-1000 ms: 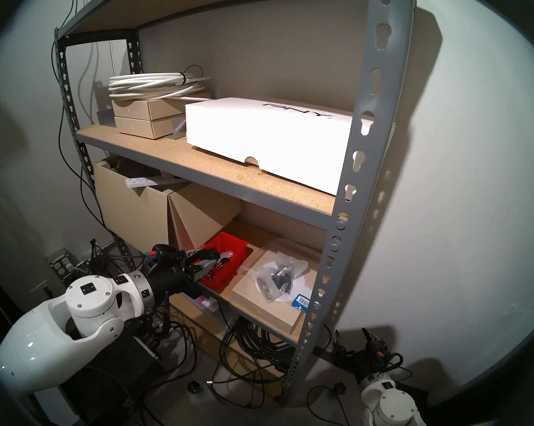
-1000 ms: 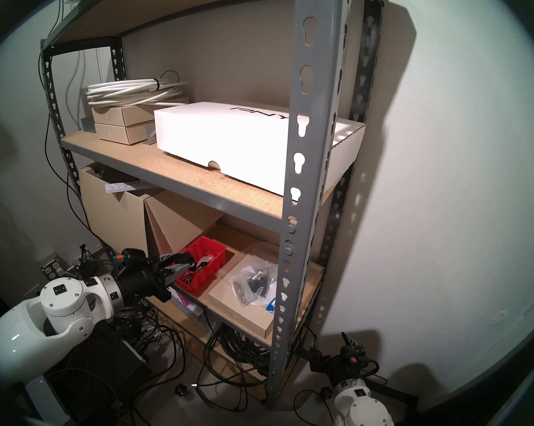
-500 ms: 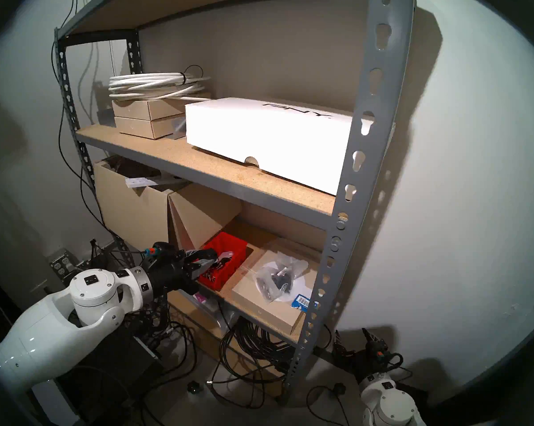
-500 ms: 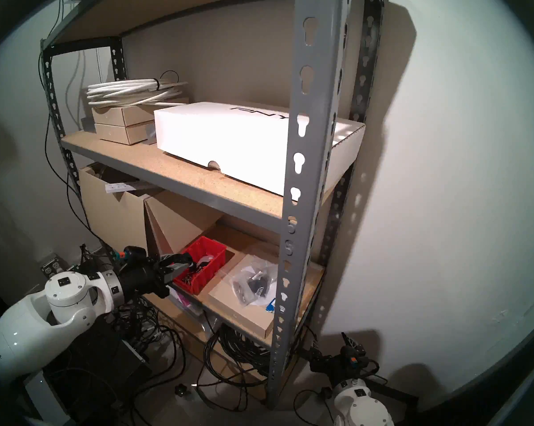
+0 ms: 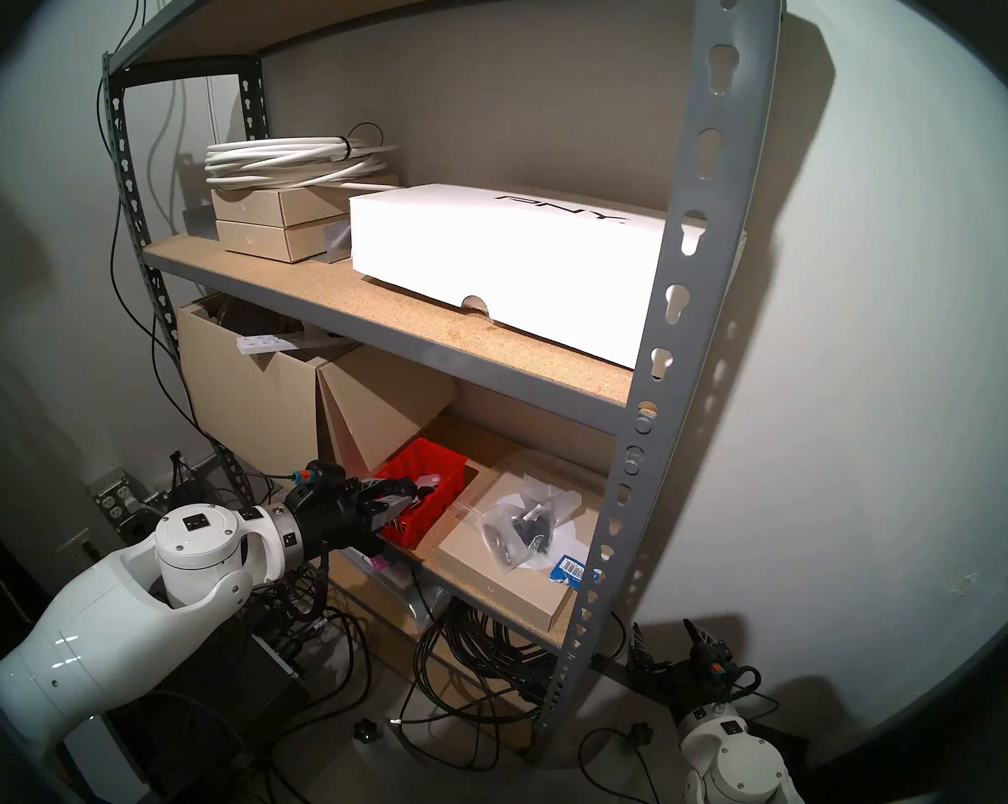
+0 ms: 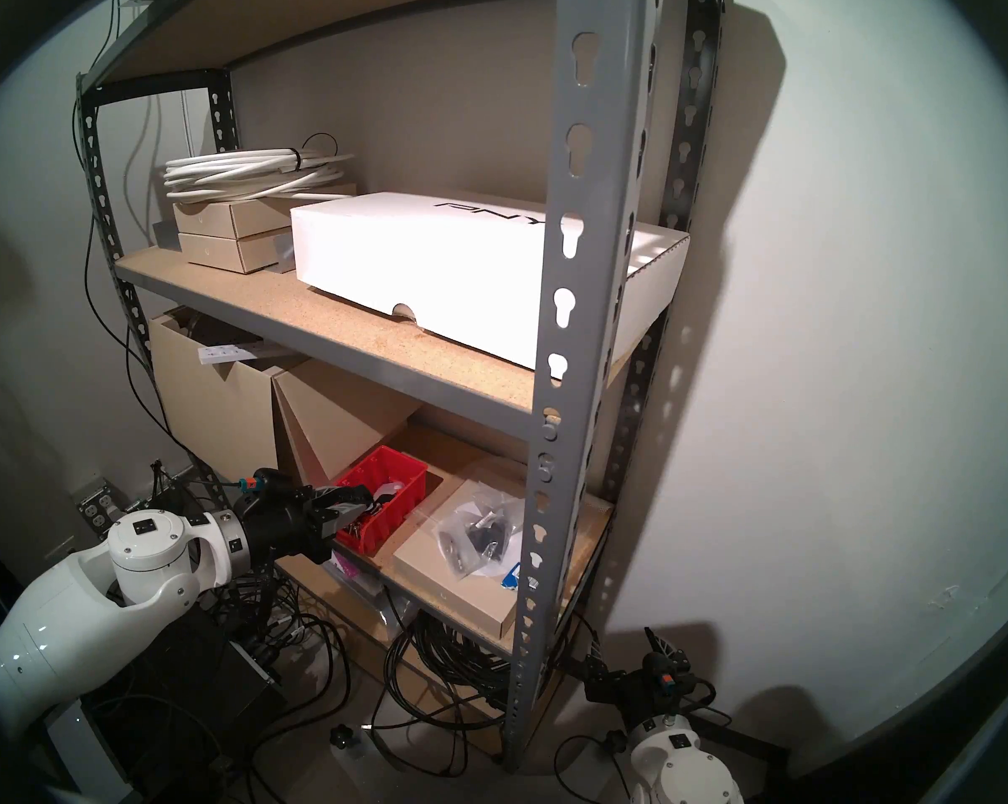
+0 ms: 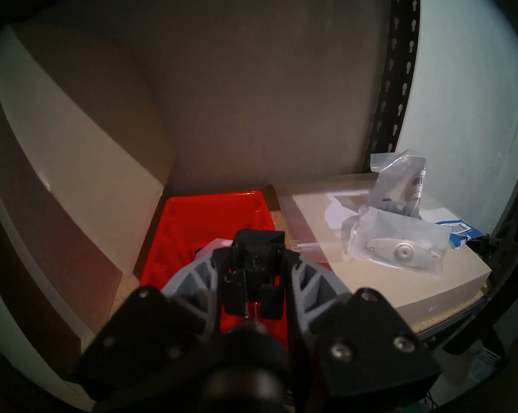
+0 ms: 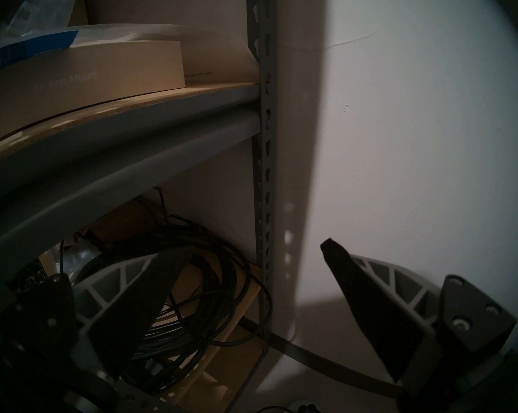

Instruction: Organize the rack shelf by putting things into a case

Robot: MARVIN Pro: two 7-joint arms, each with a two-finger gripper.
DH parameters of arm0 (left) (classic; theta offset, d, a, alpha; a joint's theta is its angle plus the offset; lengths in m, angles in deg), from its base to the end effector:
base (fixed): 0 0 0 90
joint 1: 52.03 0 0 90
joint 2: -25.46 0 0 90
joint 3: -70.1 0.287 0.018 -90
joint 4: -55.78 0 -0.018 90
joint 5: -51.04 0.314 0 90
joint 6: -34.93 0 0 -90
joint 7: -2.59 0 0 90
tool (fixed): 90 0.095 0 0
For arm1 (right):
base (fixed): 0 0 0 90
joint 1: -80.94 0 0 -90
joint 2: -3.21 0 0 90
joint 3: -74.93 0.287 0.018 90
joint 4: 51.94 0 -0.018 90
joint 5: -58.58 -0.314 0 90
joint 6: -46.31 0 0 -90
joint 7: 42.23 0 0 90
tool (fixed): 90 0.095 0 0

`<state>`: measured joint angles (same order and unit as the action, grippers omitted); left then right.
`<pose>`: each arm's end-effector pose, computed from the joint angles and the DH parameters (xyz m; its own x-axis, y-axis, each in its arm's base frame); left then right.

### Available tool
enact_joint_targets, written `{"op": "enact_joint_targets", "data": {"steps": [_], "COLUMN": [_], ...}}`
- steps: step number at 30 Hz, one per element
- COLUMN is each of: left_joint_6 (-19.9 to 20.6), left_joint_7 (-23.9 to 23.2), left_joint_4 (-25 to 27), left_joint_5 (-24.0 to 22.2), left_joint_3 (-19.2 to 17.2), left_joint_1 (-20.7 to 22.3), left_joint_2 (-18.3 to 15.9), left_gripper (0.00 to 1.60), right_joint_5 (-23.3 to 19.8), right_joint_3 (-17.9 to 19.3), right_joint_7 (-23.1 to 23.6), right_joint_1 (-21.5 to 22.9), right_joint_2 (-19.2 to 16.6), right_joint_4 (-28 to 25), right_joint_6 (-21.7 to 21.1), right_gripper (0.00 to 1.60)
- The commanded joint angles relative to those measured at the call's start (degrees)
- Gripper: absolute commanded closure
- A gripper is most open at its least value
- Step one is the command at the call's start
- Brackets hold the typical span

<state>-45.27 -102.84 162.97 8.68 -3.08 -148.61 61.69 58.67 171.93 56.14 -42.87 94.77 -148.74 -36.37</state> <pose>0.3538 0.0585 -0.2661 0.2515 -0.2171 0.9432 -0.6354 -0.7722 -0.0083 0.2136 -0.0311 -0.4388 0.3389 0.0049 0.9408 0.0216 -0.9998 -0.0026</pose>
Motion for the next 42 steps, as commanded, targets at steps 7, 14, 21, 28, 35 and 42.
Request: {"op": "enact_joint_targets", "data": {"steps": [7, 14, 21, 28, 35, 42], "left_joint_6": [-0.06, 0.57, 1.19, 1.4, 0.89, 1.2], "left_joint_7": [1.54, 1.14, 0.3, 0.26, -0.31, -0.09], "left_joint_4": [-1.86, -3.82, -5.7, -6.38, -6.78, -6.67], "left_joint_5": [2.8, 3.57, 4.64, 5.56, 5.76, 6.49], "left_joint_3": [1.6, 3.13, 4.49, 4.77, 4.48, 4.45], "left_joint_1": [6.0, 8.28, 10.29, 10.74, 10.62, 10.87], "left_joint_2": [3.07, 4.27, 5.06, 5.58, 5.98, 6.28], "left_gripper": [1.6, 1.6, 1.6, 1.11, 0.78, 0.52], "right_joint_5": [-0.01, -0.01, -0.01, -0.01, -0.01, -0.01], "right_joint_3": [0.0, 0.0, 0.0, 0.0, 0.0, 0.0], "right_joint_7": [0.0, 0.0, 0.0, 0.0, 0.0, 0.0], "right_joint_1": [0.04, 0.03, 0.03, 0.03, 0.02, 0.02], "right_joint_2": [0.01, 0.01, 0.01, 0.01, 0.01, 0.01], "right_joint_4": [-0.94, -0.95, -0.95, -0.96, -0.98, -0.98], "right_joint_6": [0.09, 0.08, 0.08, 0.07, 0.06, 0.06], "right_gripper": [0.0, 0.0, 0.0, 0.0, 0.0, 0.0]}}
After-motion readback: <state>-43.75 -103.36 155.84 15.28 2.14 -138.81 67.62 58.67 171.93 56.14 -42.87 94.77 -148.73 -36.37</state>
